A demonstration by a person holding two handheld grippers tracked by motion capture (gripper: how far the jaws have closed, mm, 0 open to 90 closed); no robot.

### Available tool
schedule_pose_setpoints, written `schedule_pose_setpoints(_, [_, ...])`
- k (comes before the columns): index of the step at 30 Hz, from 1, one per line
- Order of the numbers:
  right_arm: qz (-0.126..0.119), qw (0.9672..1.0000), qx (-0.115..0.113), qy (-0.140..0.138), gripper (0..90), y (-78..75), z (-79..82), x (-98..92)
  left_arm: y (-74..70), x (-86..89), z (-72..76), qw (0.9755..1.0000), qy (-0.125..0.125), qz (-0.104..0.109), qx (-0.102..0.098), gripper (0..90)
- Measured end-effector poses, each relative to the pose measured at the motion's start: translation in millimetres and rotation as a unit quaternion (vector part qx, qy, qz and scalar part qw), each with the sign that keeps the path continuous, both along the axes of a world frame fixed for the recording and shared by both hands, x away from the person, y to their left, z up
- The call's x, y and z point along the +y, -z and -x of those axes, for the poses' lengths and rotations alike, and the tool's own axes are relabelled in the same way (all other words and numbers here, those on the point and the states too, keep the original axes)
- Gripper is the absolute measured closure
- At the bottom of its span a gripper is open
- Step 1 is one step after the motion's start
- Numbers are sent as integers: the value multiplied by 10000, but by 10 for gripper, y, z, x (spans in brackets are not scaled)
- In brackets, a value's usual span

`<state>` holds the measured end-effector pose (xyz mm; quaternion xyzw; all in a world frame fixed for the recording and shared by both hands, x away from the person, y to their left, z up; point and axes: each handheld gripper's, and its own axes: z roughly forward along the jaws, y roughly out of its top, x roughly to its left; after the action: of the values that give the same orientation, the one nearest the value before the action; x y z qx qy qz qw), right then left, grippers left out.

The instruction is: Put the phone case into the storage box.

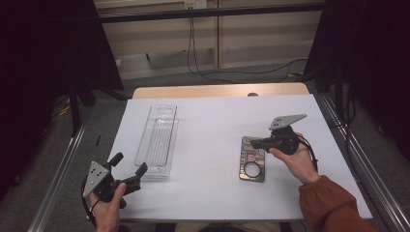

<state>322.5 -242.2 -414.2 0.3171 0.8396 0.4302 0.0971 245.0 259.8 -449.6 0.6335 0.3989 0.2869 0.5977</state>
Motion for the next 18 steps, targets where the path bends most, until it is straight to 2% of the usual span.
schedule_pose_setpoints(11, [332, 9993, 117, -143, 900, -50, -323, 230, 0, 5, 0, 10000, -1, 6, -4, 29])
schedule_pose_setpoints(15, [452, 9985, 250, -160, 900, -22, -475, 291, 0, 9, -1, 10000, 14, -13, 5, 29])
schedule_pose_setpoints(17, [677, 9970, 351, -122, 900, 31, -571, 337, 2, 18, 0, 10000, -52, -5, 17, 29])
schedule_pose_setpoints(18, [701, 9968, 367, -114, 900, 56, -602, 347, 2, 18, 0, 10000, -52, -5, 17, 29])
